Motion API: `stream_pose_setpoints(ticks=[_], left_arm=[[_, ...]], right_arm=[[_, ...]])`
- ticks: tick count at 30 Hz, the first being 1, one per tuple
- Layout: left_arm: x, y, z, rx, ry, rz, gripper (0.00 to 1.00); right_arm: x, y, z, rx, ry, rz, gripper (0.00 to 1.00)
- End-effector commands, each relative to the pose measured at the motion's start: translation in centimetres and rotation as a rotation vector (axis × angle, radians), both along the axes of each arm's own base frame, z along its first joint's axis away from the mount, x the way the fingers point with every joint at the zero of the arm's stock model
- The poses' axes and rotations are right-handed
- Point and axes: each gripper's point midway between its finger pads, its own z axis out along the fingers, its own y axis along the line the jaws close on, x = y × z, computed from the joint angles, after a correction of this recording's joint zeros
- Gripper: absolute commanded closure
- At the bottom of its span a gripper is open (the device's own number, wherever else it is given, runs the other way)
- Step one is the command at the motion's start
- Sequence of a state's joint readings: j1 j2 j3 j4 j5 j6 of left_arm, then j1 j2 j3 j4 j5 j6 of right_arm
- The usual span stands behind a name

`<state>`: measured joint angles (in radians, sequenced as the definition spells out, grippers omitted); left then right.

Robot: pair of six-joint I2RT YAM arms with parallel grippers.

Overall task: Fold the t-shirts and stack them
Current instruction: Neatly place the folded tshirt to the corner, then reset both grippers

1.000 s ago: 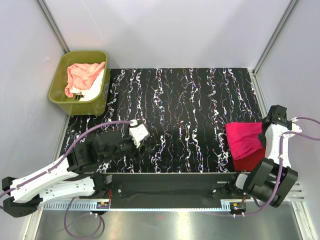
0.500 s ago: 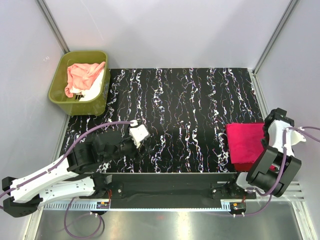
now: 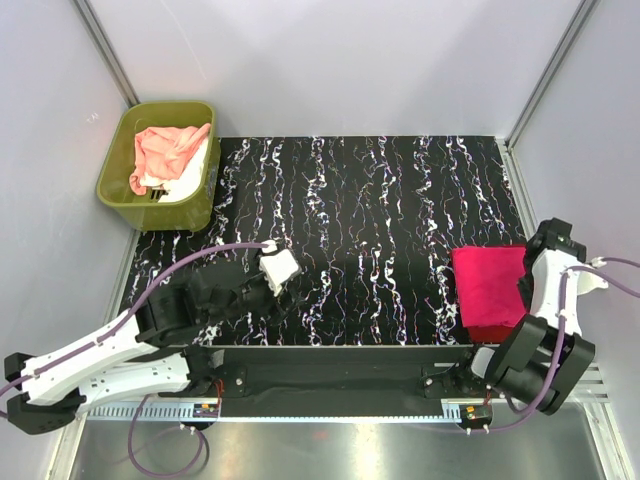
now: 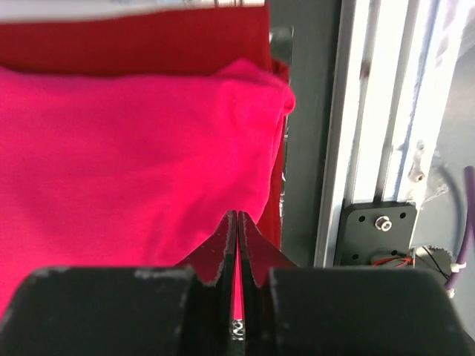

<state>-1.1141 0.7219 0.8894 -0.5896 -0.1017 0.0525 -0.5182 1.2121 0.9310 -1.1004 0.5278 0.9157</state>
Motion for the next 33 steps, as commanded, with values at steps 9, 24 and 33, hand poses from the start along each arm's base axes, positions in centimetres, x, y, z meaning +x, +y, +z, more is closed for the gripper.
stream_pose_setpoints(ticks=[9, 24, 33], left_arm=[[0.4, -0.6, 1.0, -0.019, 0.023, 0.017, 0.29], [1.0, 1.1, 2.0, -0.039, 0.033, 0.078, 0.29], [0.6, 1.7, 1.9, -0.131, 0.095, 0.140, 0.23]], right_arm=[[-1.4, -0.1, -4.8, 0.001, 0.104, -0.166, 0.96], [-4.1, -0.8, -2.8, -0.048, 0.209, -0.321, 0.90], [4.7, 6.9, 6.0, 0.029, -0.181, 0.341, 0.82]])
